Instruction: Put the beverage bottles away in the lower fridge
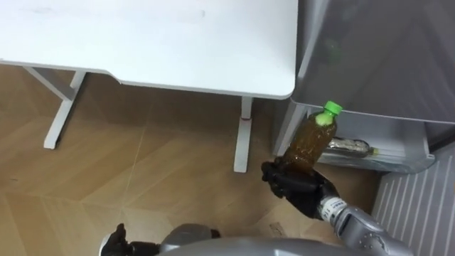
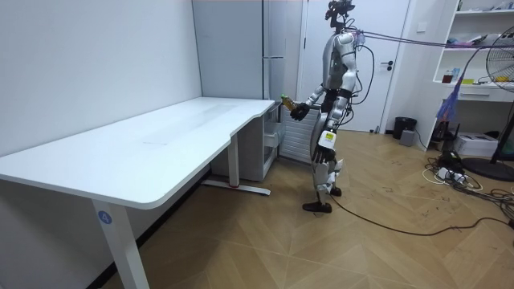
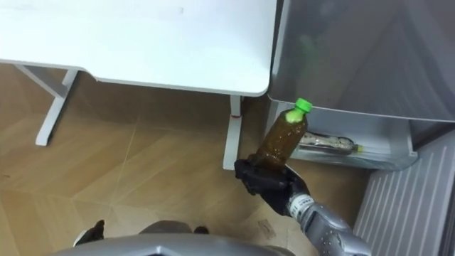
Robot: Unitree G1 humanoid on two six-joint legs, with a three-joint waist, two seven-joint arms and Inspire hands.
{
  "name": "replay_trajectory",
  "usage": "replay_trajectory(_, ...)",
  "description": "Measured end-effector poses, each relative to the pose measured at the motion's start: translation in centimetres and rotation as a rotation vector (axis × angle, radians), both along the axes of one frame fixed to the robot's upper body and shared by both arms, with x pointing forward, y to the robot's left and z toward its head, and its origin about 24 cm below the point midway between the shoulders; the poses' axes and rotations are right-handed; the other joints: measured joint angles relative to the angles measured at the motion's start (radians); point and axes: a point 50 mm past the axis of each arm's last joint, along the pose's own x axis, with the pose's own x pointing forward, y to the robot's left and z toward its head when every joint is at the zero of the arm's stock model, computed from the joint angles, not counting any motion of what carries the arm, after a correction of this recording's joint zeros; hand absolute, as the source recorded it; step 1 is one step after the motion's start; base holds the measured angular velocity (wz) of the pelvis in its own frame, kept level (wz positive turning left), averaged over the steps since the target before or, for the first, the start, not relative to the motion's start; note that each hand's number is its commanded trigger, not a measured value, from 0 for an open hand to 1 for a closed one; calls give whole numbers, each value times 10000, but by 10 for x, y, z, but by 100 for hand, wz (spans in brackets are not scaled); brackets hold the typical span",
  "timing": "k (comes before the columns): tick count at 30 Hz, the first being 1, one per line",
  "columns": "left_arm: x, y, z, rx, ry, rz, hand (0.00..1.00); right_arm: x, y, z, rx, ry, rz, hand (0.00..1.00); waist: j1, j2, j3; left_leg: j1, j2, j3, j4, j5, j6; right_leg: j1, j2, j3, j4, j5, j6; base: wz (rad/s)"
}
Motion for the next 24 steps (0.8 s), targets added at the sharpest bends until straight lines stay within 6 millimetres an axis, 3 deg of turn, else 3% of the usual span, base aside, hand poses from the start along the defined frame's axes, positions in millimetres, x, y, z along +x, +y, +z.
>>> replay_trajectory(7, -5, -1, -1, -36, 61, 264, 0, -21, -18, -17, -8, 1506, -2188, 100, 20, 8, 5, 227, 25, 90, -100, -4, -7, 98, -12, 58, 83, 2, 2, -4)
replay_trajectory(9, -7, -1, -1, -53, 116, 268, 0, -22, -21, -18, 53, 1637, -2718, 100, -64, 51, 43, 248, 30, 94, -144, -8, -9, 171, -11, 93, 113, 2, 3, -5)
replay_trajectory(17, -11, -1, -1, -90, 242, 236, 0, -24, -27, -19, 470, 1815, -4036, 100, -258, 70, 71, 268, 32, 122, -14, -16, -5, 179, -9, 160, 97, -13, 22, -2)
replay_trajectory(24, -28, 2, -1, 17, 1120, -460, 0, -24, -35, -21, 787, 1966, -5070, 100, -369, -24, -2, 331, -83, -46, 49, -11, 5, 373, -64, -17, -55, -37, 54, 7)
